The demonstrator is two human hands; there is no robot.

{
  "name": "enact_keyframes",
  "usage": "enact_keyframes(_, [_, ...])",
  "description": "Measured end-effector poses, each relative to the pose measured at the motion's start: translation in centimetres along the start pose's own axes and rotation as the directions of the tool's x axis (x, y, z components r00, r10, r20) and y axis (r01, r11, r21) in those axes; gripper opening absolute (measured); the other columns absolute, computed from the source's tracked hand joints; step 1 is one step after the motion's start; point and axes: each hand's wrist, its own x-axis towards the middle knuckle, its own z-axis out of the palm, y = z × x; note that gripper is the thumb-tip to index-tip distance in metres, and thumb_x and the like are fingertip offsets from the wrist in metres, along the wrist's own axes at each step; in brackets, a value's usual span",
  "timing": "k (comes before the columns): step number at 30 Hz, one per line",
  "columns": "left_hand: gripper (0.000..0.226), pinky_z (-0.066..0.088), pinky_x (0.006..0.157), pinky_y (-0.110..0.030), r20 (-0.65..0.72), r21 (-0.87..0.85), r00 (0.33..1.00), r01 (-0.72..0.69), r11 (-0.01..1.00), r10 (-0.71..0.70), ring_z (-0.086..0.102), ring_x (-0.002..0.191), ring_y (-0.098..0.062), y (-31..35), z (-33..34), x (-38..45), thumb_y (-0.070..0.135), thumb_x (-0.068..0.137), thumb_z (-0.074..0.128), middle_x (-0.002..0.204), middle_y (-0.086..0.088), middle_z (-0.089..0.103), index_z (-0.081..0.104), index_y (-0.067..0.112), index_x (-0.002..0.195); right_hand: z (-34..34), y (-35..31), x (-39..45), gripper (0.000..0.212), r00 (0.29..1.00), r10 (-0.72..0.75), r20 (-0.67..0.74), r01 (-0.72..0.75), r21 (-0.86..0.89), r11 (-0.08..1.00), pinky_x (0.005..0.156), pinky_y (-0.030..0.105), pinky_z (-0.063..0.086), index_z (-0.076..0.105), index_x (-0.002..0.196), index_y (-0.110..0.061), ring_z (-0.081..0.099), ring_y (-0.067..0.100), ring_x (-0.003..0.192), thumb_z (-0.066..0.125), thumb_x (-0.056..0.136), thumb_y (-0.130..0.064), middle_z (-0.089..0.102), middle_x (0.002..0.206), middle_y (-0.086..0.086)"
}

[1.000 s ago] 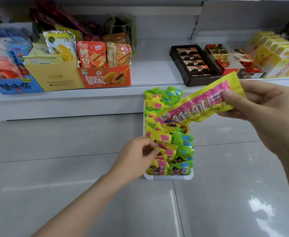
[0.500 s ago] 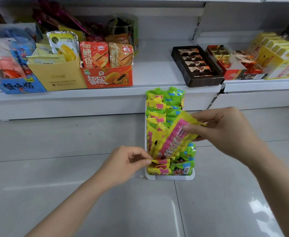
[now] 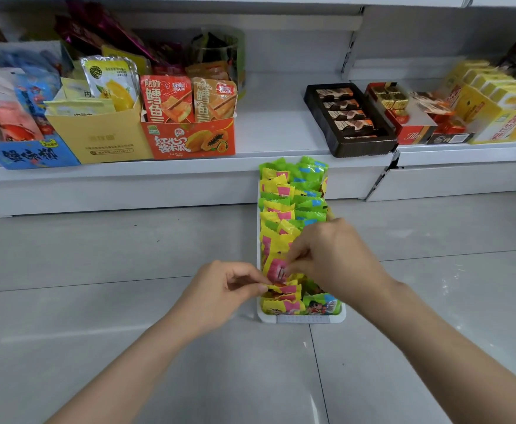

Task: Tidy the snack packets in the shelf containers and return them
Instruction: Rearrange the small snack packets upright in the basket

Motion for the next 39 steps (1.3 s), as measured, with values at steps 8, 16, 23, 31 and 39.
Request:
enact_keyframes(8, [0.022,0.056,0.092,-0.036,-0.008,0.004,1.0,-0.005,1.0,0.005,0.073,0.089,-0.011,0.1,0.1,0.0,0.009,0.085,0.075,0.086,0.006,0.078,0.077,0.03,0.08,0.5,-0.6,0.4,0.019,0.997,-0.021,0.072,0.033,-0.166,0.986,0.074,0.028,0.039,0.077,0.098,-0.043,0.056,0.02,0.099,0.076,0.08,-0.047,0.053,0.085,-0.004])
enact_keyframes(16, [0.01,0.034,0.098,-0.007,-0.097,0.314,0.951,-0.252,0.916,0.295,0.054,0.113,0.006,0.1,0.2,-0.2,0.012,0.083,0.078,0.119,0.016,0.055,0.079,0.022,0.081,-1.4,1.0,0.5,0.012,0.995,-0.034,0.09,0.025,0.092,0.995,0.069,0.02,0.045,0.081,0.086,-0.03,0.063,0.005,0.075,0.074,0.086,-0.039,0.075,0.079,-0.013])
enact_keyframes(23, [0.017,0.032,0.099,-0.006,-0.1,0.226,0.96,-0.235,0.945,0.262,0.05,0.122,0.005,-0.3,0.5,0.3,0.015,0.087,0.073,0.128,0.02,0.052,0.073,0.031,0.082,-1.2,3.5,-1.4,0.009,0.993,0.12,-0.007,-0.117,0.173,0.978,0.062,0.012,0.043,0.079,0.085,-0.034,0.06,0.008,0.073,0.08,0.079,-0.04,0.07,0.077,-0.017])
enact_keyframes(31, [0.021,0.04,0.099,-0.012,-0.079,0.157,0.952,-0.281,0.947,0.295,0.055,0.12,-0.001,-0.6,0.5,1.1,0.013,0.085,0.075,0.121,0.025,0.055,0.075,0.034,0.083,1.0,4.1,-1.9,0.023,0.99,0.129,-0.054,-0.121,0.14,0.983,0.073,0.017,0.035,0.079,0.099,-0.031,0.05,0.009,0.088,0.083,0.077,-0.036,0.05,0.096,-0.003])
enact_keyframes(39, [0.018,0.049,0.084,-0.014,-0.071,-0.139,0.978,-0.204,0.969,0.196,0.067,0.09,-0.003,-0.2,0.4,1.2,0.001,0.086,0.071,0.097,0.011,0.067,0.064,0.018,0.09,2.5,3.8,-1.5,0.013,0.969,0.163,-0.188,-0.119,0.223,0.967,0.076,0.005,0.035,0.081,0.09,-0.016,0.053,0.011,0.096,0.08,0.082,-0.025,0.054,0.099,-0.001])
